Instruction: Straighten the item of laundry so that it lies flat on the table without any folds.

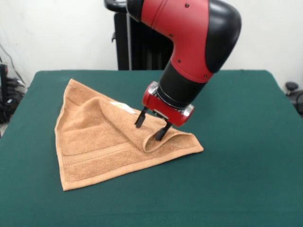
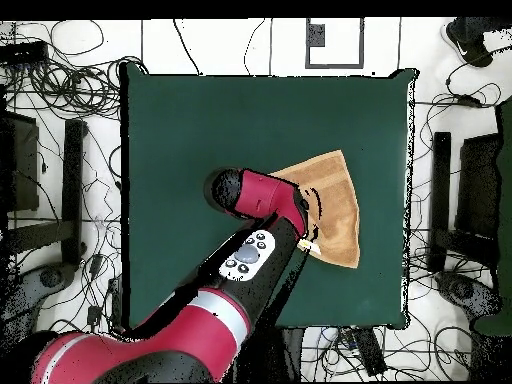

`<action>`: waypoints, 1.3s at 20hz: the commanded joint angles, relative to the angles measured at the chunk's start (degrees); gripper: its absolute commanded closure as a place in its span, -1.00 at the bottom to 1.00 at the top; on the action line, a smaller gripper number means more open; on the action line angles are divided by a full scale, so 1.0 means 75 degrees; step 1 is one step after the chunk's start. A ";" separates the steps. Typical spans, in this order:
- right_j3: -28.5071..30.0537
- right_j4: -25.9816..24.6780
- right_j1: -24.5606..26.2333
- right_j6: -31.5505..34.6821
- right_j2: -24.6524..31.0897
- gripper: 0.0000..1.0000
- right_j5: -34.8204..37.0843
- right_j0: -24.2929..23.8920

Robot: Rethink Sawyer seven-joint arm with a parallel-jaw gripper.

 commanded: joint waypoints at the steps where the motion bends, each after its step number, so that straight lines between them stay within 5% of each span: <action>1: 0.0189 0.0254 0.0038 0.1995 0.0688 -1.00 -0.0094 0.0253; 11: -0.0262 0.0284 0.0492 0.2440 0.0295 -1.00 0.0981 0.0525; 26: -0.0344 0.0262 0.0563 0.2327 -0.0032 -1.00 0.1310 0.0588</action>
